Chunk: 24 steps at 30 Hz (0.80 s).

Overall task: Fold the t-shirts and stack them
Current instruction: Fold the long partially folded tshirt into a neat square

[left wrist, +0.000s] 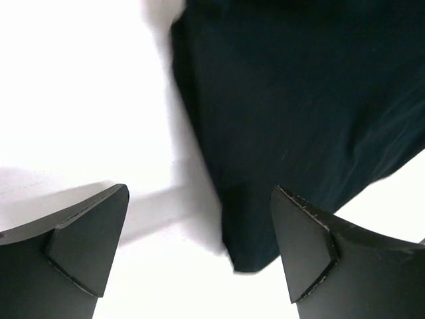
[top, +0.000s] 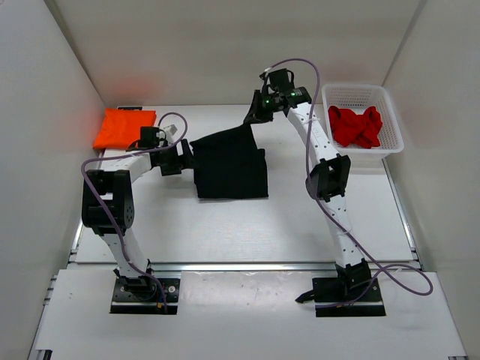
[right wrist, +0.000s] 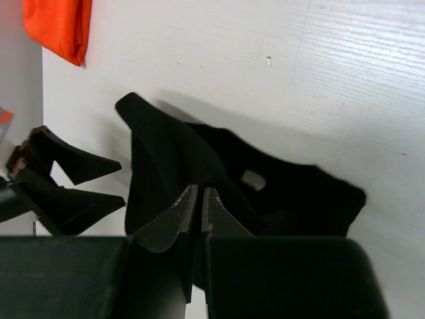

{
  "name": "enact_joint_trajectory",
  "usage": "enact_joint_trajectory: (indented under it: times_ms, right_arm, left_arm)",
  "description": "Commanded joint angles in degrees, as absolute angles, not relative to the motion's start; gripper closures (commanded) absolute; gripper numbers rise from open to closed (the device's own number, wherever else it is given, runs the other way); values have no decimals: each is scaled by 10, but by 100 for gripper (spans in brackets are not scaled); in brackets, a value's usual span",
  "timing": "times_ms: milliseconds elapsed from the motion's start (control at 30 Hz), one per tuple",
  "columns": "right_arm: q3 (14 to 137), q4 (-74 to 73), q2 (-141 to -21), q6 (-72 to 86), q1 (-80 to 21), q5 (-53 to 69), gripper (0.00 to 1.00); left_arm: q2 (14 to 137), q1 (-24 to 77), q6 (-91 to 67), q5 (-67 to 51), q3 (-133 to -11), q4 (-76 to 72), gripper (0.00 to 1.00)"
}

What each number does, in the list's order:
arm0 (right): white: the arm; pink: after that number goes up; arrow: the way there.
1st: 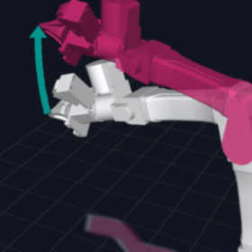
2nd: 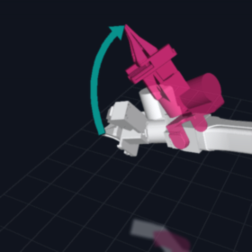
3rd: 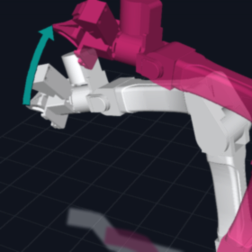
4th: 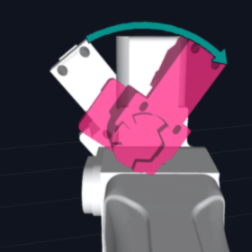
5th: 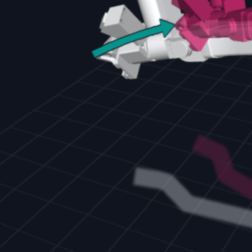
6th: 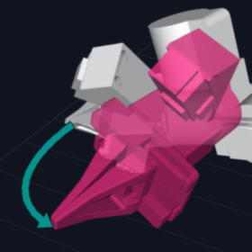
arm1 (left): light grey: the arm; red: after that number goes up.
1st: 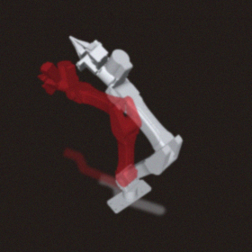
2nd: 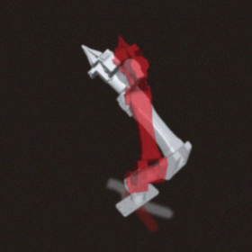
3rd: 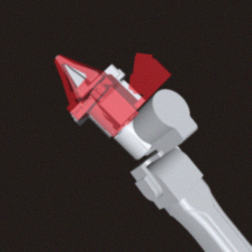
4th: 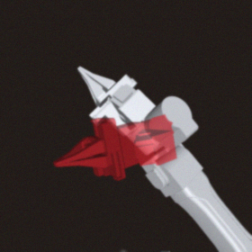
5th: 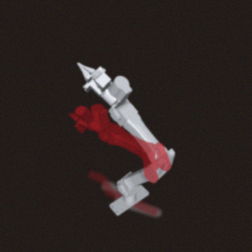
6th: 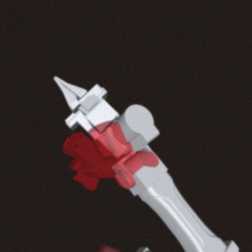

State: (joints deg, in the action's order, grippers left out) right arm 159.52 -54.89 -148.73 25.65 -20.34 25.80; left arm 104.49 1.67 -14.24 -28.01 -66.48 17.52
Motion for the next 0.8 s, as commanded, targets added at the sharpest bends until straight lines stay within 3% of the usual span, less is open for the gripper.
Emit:
enact_joint_trajectory:
  times_ms: [0, 300, 567, 767]
  right_arm:
    - [1615, -584, -1452, 245, -204, 218, 100]
    - [1616, -583, -1450, 256, -207, 183, 100]
    - [1615, -618, -1448, 272, -179, 142, 100]
    - [1616, -634, -1460, 283, -164, 120, 100]
  left_arm:
    - [1021, 21, -144, -301, -655, 171, 2]
    - [1015, 75, -105, -296, -644, 186, 1]
    - [1020, 132, -55, -222, -606, 206, 14]
    - [1020, 131, -45, -185, -584, 209, 14]
